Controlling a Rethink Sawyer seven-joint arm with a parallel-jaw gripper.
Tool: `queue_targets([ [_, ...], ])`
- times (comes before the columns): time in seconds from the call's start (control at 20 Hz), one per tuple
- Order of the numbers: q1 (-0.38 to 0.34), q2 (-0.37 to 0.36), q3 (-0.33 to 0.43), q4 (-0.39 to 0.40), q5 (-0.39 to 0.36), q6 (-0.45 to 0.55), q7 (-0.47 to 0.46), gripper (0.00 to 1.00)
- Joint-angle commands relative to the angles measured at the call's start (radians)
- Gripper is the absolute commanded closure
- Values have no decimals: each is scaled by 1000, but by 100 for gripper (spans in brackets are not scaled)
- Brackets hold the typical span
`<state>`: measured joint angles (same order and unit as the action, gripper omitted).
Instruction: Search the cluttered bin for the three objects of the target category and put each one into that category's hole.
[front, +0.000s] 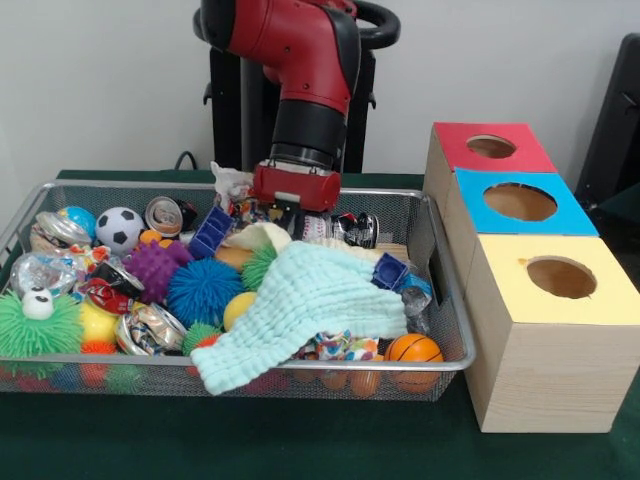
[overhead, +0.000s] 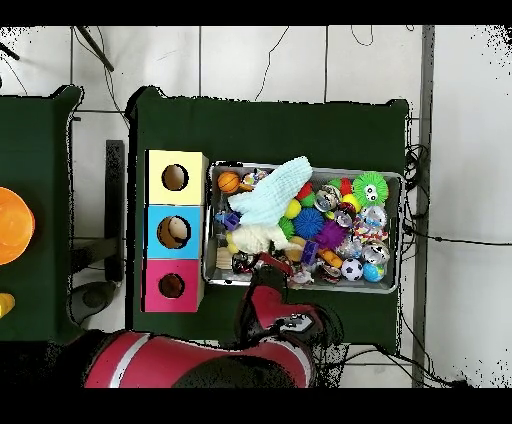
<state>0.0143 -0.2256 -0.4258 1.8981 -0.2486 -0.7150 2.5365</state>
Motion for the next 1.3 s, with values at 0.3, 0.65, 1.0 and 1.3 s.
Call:
queue_targets([
  [0.3, -148, -269, 210, -78, -162, 637, -79, 100],
  [0.65, -143, -298, 226, -105, -180, 777, -98, 100],
  [1.0, -147, -305, 229, -107, -195, 820, -79, 100],
  [1.3, -144, -312, 217, -101, -206, 829, -76, 100],
])
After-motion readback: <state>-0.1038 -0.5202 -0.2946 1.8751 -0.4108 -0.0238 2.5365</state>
